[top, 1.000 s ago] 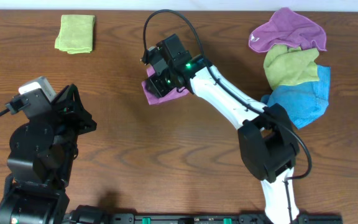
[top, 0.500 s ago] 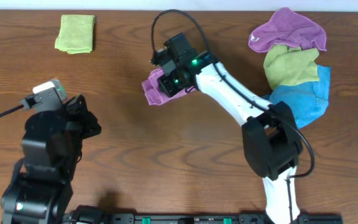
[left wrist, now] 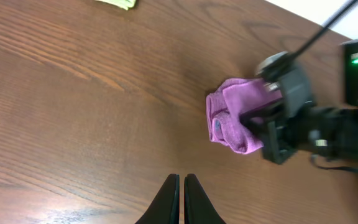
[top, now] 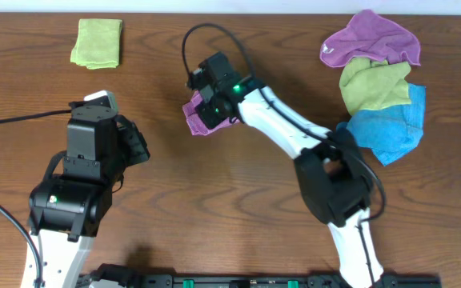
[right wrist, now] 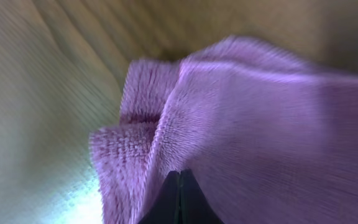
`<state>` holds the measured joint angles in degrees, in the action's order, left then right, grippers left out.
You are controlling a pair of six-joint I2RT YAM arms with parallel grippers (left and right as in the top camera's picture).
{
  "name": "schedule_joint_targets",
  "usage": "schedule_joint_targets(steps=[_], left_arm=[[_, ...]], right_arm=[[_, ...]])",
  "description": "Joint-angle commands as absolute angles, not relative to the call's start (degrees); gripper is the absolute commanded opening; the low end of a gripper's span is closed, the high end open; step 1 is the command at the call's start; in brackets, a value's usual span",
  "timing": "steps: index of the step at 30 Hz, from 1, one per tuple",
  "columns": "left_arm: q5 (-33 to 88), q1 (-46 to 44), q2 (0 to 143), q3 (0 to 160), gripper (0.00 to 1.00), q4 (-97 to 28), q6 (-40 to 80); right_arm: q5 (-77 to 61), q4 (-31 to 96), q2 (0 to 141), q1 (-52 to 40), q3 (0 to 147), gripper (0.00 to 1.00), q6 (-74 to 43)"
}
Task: Fold the cloth
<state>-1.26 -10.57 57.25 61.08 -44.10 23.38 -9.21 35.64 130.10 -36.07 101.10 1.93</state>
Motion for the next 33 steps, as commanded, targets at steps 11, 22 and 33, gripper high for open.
schedule_joint_targets(steps=[11,22,33], left_arm=[[-0.89,-10.41,57.39,61.21,0.06,-43.16,23.40],[2.20,-10.41,69.60,61.12,0.17,-38.74,23.38],[10.79,-10.41,91.64,61.12,0.51,-27.35,24.82]], right_arm=[[-11.79,34.00,130.30,-38.30,103.42,0.14,0.91],[-4.03,40.71,108.20,-30.00,103.42,0.79,4.29],[-3.92,51.86,106.96,-22.06,100.53,0.01,8.16]])
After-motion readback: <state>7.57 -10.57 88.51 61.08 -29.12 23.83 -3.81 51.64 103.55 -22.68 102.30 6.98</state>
